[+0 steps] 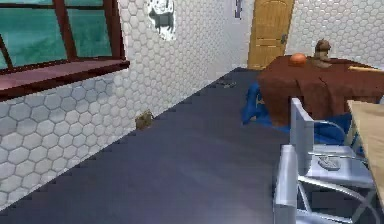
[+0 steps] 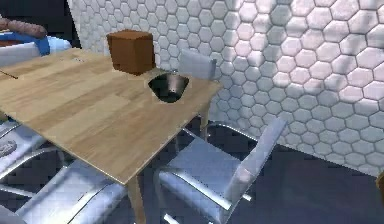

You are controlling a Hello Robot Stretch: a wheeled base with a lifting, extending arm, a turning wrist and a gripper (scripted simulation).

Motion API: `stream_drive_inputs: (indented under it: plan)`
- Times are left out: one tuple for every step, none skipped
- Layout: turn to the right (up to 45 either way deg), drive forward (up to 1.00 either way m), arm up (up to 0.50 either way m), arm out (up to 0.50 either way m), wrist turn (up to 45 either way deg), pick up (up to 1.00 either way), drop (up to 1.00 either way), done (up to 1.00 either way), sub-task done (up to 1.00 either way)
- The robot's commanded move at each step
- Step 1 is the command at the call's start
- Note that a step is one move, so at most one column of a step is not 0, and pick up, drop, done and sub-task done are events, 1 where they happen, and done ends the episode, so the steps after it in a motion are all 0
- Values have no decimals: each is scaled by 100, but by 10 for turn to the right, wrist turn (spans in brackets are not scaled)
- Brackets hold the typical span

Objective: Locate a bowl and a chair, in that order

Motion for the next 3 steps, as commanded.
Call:
stream_drive_inputs:
  plan:
    - [450, 0, 0, 0, 0, 0, 0, 0, 0]
    - [390, 0, 0, 0, 0, 0, 0, 0, 0]
    - [0, 0, 0, 0, 0, 0, 0, 0, 100]
